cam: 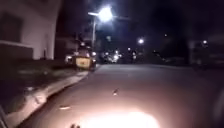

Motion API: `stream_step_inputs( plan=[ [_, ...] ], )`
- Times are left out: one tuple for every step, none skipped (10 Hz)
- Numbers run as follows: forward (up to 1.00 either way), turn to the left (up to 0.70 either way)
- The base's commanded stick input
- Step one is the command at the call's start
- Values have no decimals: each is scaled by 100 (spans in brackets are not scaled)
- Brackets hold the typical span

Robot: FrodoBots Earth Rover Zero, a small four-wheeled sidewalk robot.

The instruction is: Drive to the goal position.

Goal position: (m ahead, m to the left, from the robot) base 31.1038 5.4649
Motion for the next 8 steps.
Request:
stream_step_inputs(
  plan=[
    [100,-9],
    [100,0],
    [100,0],
    [100,0],
    [100,0],
    [100,0],
    [100,0],
    [100,0]
  ],
)
